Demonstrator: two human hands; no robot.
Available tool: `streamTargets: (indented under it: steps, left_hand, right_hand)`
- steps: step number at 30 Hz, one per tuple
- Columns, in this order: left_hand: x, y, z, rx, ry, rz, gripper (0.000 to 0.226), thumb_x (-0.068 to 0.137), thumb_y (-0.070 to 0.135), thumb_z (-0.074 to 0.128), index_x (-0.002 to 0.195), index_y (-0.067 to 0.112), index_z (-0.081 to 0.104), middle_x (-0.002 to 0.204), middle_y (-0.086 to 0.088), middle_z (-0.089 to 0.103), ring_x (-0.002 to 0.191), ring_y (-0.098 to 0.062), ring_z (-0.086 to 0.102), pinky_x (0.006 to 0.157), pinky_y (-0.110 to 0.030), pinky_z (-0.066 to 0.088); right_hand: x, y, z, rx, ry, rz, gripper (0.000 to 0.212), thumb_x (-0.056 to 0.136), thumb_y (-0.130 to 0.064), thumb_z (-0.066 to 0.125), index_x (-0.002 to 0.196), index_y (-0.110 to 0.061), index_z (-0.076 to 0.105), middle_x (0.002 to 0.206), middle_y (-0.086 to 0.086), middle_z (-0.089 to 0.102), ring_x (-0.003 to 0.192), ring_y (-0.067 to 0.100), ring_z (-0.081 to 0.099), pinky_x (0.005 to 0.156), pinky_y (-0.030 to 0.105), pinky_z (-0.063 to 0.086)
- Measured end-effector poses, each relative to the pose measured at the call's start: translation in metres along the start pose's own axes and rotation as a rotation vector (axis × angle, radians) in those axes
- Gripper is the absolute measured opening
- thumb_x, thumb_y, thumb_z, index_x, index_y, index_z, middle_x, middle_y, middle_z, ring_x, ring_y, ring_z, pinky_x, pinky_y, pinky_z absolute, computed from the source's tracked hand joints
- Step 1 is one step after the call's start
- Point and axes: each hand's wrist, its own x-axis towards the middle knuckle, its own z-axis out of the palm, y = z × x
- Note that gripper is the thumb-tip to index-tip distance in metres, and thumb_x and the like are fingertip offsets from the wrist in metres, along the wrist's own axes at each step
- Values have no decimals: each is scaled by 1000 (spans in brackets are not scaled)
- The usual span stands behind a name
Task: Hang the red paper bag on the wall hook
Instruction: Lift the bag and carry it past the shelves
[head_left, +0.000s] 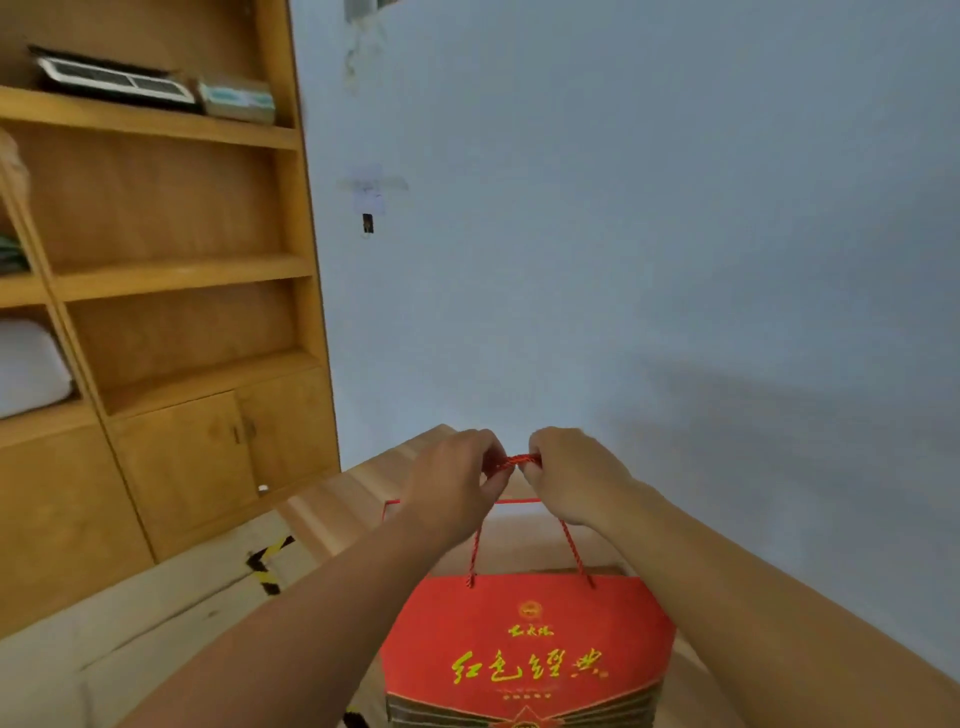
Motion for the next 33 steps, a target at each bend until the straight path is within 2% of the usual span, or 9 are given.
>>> streamTargets:
  steps: [6,8,10,11,15,17,19,29,33]
  left_hand:
    - [-21,-98,-70,84,66,-104,7,93,31,67,92,25,70,85,8,73,75,-13,66,57,-21,40]
    - [-29,-135,-96,139,65,-125,8,92,33,67,94,26,70,84,7,73,74,-14,66,57,-23,42]
    - [-38,-174,-118,178,71,-155,8,92,33,67,95,27,70,85,7,73,72,-10,61,54,-17,34]
    - [-43,-192,-129,187,77,-172,7,92,32,68,95,27,70,84,8,73,71,-8,59,53,-15,32]
    - [-59,-264,-169,206,99,-277,4,92,32,68,94,29,68,86,9,73,78,-9,66,64,-29,54]
    - [-66,-299,-186,212,134,-338,5,93,34,67,95,30,67,86,10,72,80,-7,66,65,-28,55]
    - [-72,-329,-202,218,169,-392,5,93,35,66,96,31,66,87,12,72,81,-5,66,66,-28,56]
    - [-65,-461,-257,257,313,-588,4,94,34,66,96,31,66,88,12,71,82,-6,67,67,-31,59]
    - [-45,-515,-267,301,323,-653,3,93,34,68,94,34,65,85,16,70,80,-3,66,68,-28,59]
  right_hand:
    - [35,-99,28,107,-87,-215,45,101,-13,55,65,-36,41,69,-11,46,58,6,42,54,23,30]
    - [53,-128,42,126,-135,-275,36,99,-19,58,67,-33,53,70,-10,49,58,9,47,58,24,39]
    - [75,-156,63,103,-183,-323,10,96,-45,54,89,-46,62,83,-14,58,68,12,63,65,31,55]
    - [86,-173,71,87,-176,-366,16,94,-54,49,99,-46,62,92,-16,58,75,13,65,68,31,55]
    - [104,-260,86,101,-194,-468,18,105,-33,54,105,-18,64,100,-6,55,69,6,51,57,17,32]
    - [120,-298,103,185,-176,-498,17,103,-29,59,99,-13,64,97,-1,59,77,16,59,64,24,39]
    - [137,-333,119,248,-193,-516,17,101,-29,62,92,-15,63,95,-1,59,83,21,59,74,34,46]
    - [238,-472,188,335,-148,-729,18,104,-29,58,91,-18,62,86,-1,59,79,21,57,66,35,47]
    - [295,-515,216,290,-140,-823,22,105,-29,56,85,-21,51,85,-3,53,81,19,51,60,23,33]
